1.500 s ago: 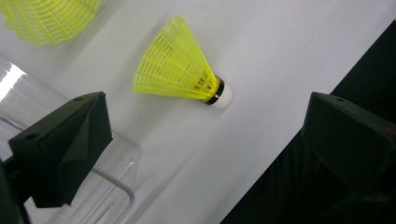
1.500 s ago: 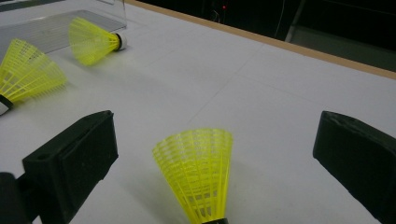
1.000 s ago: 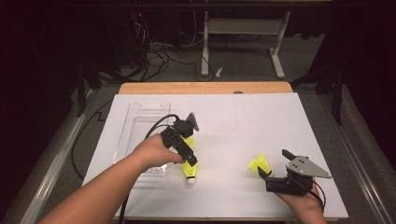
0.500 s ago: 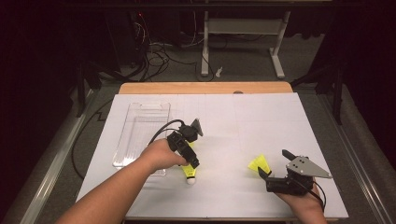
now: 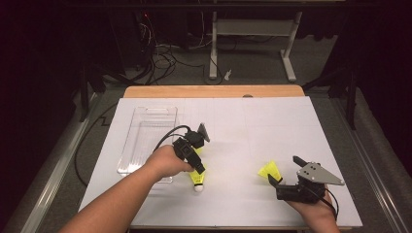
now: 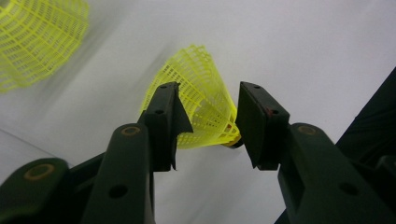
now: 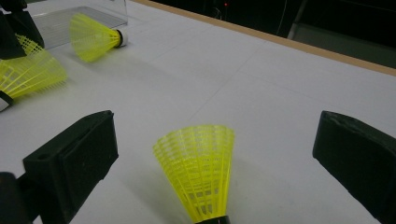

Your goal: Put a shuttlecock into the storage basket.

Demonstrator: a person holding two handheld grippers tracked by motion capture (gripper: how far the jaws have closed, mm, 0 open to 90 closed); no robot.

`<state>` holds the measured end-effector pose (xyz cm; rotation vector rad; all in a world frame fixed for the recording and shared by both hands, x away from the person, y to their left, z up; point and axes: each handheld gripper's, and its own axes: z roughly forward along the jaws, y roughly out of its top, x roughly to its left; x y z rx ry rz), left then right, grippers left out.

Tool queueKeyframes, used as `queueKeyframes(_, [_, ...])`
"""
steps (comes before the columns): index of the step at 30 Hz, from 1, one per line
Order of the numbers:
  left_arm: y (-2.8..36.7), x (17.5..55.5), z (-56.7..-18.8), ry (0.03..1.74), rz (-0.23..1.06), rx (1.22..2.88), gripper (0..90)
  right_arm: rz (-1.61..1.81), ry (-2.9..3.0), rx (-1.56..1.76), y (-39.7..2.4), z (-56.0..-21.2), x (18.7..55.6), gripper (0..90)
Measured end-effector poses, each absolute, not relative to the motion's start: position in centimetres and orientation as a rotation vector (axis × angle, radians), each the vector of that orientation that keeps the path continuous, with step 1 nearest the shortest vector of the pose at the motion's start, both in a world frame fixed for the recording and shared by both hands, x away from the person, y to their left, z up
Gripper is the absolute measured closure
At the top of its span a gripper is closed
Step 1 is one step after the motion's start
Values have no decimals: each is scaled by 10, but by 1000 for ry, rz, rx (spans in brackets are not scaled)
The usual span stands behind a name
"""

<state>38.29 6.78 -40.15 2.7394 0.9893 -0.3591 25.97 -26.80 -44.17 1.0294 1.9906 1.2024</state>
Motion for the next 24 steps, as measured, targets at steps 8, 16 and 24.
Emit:
queueKeyframes(8, [70,384,-401,973,-354,2748,686,1202,1987,1033,-268,-442,260,6])
queueKeyframes(16, [72,384,-400,967,-362,2734,778,1200,1985,1036,-269,-442,260,6])
queueKeyframes(24, [74,384,-397,943,-402,2719,884,1198,1982,1038,-269,-442,260,6])
